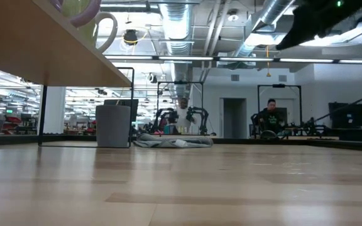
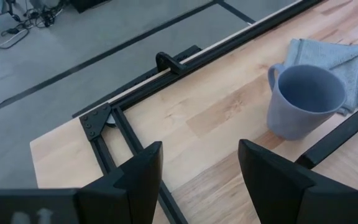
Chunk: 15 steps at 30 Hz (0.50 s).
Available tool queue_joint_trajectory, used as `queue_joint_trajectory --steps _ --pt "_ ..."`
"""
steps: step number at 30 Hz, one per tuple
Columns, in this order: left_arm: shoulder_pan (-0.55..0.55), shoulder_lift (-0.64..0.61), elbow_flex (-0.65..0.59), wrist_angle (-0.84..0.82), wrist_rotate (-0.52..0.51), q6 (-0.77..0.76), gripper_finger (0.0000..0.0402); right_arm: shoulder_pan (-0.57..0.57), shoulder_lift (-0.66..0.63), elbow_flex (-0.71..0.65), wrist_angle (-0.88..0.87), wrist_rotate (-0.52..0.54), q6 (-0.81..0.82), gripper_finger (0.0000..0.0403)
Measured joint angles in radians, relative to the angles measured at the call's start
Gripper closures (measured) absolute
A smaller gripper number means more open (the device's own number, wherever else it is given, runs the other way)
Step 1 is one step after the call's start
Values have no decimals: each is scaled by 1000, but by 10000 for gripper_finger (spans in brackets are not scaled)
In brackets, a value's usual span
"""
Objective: Stack small to large cups/mugs on shelf
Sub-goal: Put the blue mug on the shelf
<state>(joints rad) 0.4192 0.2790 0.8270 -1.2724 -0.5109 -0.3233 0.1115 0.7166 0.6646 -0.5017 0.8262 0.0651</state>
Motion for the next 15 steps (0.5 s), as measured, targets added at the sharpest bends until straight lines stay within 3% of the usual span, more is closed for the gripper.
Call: queue_joint_trajectory --steps 6,15 --pt "0 0 0 6 -3 0 199 -167 -118 -178 276 -230 -158 269" --pt "0 0 0 16 -58 4 199 -412 -228 -345 390 -451 -170 269"
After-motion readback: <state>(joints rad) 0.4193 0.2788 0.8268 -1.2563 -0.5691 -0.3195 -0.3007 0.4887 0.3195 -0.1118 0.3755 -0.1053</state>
